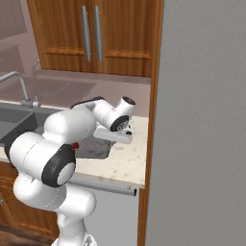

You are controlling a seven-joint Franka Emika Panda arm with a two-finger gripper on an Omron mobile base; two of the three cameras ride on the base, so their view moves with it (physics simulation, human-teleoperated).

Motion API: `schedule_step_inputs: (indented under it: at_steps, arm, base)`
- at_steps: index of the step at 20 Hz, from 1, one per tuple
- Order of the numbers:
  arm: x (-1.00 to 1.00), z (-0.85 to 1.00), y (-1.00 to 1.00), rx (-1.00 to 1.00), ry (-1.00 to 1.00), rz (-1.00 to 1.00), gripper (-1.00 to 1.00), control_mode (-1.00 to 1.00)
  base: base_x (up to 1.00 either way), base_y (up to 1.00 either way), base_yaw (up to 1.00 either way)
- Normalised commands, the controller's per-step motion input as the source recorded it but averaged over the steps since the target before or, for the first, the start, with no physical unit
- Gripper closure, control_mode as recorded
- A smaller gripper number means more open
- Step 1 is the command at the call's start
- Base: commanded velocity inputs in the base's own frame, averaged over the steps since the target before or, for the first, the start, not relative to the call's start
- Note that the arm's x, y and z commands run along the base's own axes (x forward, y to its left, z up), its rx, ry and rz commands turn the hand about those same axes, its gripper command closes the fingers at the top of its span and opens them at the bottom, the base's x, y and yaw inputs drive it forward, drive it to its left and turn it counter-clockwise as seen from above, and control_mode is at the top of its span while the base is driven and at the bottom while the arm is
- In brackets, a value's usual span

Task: Take the eggplant and bell pepper out of the freezer and place them in the tupperware container on the counter. Then put the tupperware containing the vegetables back in the freezer.

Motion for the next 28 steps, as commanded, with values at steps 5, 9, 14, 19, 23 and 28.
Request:
schedule_step_inputs:
  at_steps: [5, 9, 14, 19, 23, 28]
  arm:
    - [-0.44, 0.68, 0.03, 0.1, 0.0, -0.33, 1.0, -1.0]
    - [-0.62, 0.68, 0.05, 0.0, 0.01, -0.24, 1.0, -1.0]
    - [-0.77, 0.52, 0.1, 0.0, 0.04, -0.12, 1.0, -1.0]
    - [-0.74, 0.55, 0.08, 0.0, 0.09, -0.06, 1.0, -1.0]
    - [-0.54, 0.62, 0.17, 0.0, 0.07, -0.06, 1.0, -1.0]
    - [-0.58, 0.53, 0.21, 0.0, 0.07, -0.04, 1.0, -1.0]
  base:
    - [0.0, 0.0, 0.0]
    - [0.0, 0.0, 0.0]
    - [0.0, 0.0, 0.0]
    - [0.0, 0.0, 0.0]
    - [0.0, 0.0, 0.0]
    - [0.0, 0.0, 0.0]
